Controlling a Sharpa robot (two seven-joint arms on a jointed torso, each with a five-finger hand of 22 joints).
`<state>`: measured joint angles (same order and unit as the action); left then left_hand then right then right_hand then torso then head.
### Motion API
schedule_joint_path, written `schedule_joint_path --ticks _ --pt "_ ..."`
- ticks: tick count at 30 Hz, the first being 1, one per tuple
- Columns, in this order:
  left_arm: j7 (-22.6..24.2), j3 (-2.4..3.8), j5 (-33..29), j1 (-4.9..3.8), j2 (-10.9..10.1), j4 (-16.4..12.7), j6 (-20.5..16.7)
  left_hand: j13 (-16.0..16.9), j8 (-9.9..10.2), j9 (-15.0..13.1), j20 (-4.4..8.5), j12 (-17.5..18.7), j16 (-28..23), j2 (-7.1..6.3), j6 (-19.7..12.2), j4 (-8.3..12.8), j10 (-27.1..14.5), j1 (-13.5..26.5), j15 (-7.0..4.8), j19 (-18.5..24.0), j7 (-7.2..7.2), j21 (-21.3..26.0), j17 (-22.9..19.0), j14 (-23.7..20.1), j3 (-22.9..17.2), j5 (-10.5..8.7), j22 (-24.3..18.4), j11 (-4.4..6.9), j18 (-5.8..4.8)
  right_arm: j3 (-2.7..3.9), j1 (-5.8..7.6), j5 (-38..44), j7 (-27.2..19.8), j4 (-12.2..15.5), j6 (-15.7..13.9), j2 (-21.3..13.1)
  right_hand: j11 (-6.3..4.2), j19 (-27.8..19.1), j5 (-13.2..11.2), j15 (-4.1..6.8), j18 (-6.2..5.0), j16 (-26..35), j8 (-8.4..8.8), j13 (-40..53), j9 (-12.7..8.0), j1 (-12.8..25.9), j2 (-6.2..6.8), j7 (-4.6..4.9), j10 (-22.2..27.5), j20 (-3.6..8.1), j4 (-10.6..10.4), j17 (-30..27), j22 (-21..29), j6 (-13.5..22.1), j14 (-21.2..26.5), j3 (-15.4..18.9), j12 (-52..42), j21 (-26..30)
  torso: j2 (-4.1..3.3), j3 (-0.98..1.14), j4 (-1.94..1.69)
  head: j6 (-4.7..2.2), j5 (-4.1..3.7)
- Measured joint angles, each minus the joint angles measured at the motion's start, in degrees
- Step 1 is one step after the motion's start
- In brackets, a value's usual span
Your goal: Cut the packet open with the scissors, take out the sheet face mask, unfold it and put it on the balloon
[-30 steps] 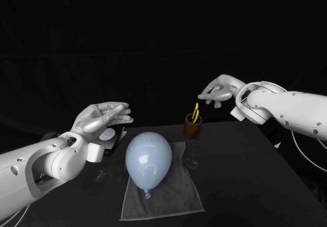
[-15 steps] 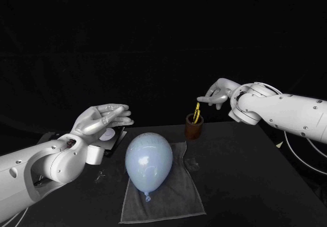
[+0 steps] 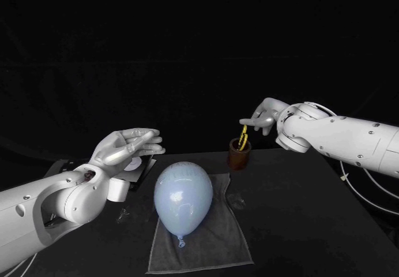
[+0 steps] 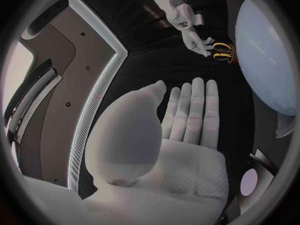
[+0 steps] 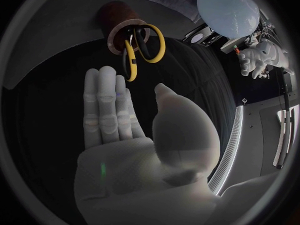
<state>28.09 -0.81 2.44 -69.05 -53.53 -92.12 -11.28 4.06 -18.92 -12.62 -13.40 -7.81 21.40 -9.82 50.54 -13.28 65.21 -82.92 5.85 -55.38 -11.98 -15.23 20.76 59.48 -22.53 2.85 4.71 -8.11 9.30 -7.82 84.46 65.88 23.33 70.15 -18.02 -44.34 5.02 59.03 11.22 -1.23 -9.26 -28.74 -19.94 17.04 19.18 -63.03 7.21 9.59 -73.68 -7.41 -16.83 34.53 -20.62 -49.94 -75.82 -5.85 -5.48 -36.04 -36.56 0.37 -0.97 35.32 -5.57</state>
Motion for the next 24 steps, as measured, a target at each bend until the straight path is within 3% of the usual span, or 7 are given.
schedule_joint_path --ticks 4,24 --pt "-0.08 0.0 0.0 0.0 -0.02 0.0 0.07 0.0 0.0 0.0 0.0 0.0 0.0 0.0 0.0 0.0 0.0 0.0 0.0 0.0 0.0 0.0 0.0 0.0 0.0 0.0 0.0 0.0 0.58 -0.02 -0.22 0.0 0.38 -0.84 0.1 0.61 0.0 0.0 -0.24 0.2 -0.49 0.43 0.0 0.09 0.11 -0.59 -0.59 0.0 0.0 0.0 0.07 0.1 0.07 0.0 -0.45 0.39 0.0 0.28 -0.21 -0.03 0.01 -0.19 0.06" --pt "-0.48 -0.01 0.0 -0.01 -0.04 0.09 0.43 0.0 0.0 0.0 0.0 0.0 -0.21 0.0 0.01 0.0 0.0 0.0 0.01 0.0 0.02 0.21 0.07 0.01 0.0 0.0 0.0 0.0 0.54 -0.17 -1.3 -0.69 0.26 -3.8 1.04 3.21 -0.43 1.04 -0.24 0.63 -0.85 1.17 -0.67 0.37 0.39 -3.16 -3.16 -0.59 -0.84 0.22 0.16 0.76 0.2 -0.58 -1.86 1.26 0.0 0.49 -0.72 -0.13 0.01 -0.71 0.01"
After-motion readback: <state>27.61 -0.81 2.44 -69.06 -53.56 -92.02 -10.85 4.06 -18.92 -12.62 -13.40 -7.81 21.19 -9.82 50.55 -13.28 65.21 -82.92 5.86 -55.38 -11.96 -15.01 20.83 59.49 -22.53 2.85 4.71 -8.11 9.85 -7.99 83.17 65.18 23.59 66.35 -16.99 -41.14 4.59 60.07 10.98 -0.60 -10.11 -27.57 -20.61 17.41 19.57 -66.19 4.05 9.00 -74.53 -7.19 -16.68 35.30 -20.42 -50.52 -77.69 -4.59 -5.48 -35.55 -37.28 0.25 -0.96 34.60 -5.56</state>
